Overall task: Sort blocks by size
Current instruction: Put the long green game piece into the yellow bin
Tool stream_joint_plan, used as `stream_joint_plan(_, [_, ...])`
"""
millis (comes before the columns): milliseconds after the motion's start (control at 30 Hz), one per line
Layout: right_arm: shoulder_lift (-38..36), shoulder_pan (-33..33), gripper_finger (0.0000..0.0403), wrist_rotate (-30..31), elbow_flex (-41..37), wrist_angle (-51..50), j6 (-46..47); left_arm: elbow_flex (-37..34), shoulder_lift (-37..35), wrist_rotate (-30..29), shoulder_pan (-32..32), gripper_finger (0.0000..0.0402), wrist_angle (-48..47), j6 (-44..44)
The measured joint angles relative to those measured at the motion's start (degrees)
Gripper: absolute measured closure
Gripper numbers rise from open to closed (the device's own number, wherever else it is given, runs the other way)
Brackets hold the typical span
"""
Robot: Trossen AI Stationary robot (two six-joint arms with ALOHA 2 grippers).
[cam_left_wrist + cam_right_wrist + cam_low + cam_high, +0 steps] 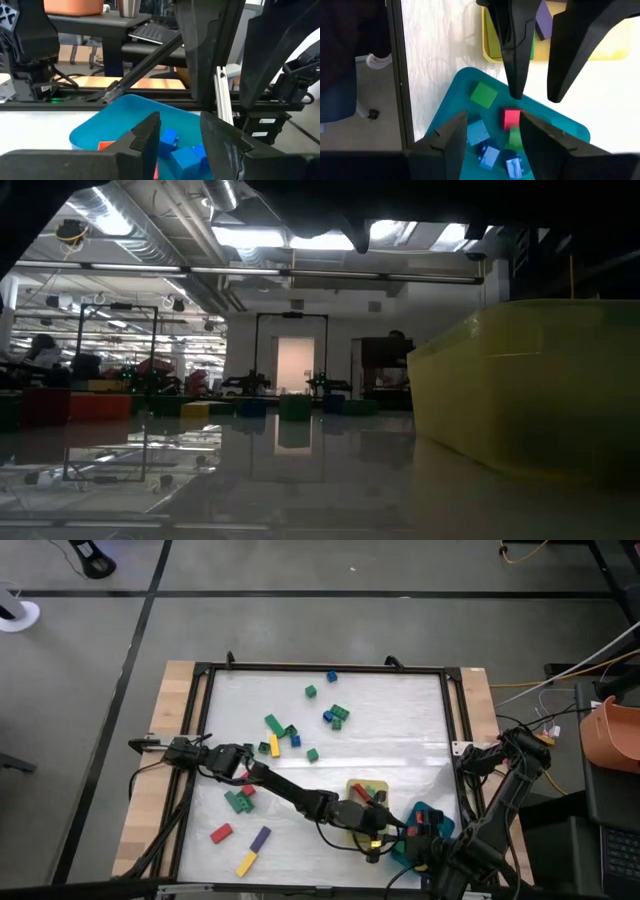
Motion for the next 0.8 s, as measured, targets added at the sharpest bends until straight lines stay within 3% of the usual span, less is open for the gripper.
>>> stream_joint_plan(233, [0.0, 0.0, 0.0221, 3.47, 0.0, -0.81, -0.32, -0.05, -2.77, 0.38, 0.6, 0.0273, -6.55, -0.91])
stream_joint_plan(467, [0.0, -0.87, 0.0221, 11.07, 0.0, -8.37, -8.94, -0.07, -13.34, 0.45, 4.02, 0.0273, -38.79, -1.9])
stream_joint_plan(667, [-0.04, -6.41, 0.0221, 16.26, 0.0, -16.91, -11.88, -0.02, -21.08, -0.01, 8.78, 0.0273, -58.18, -2.83])
stream_joint_plan(800, [-0.5, -12.46, 0.0221, 17.58, 0.0, -16.45, -22.85, -0.04, -24.0, -0.3, 12.48, 0.0273, -68.01, -4.76])
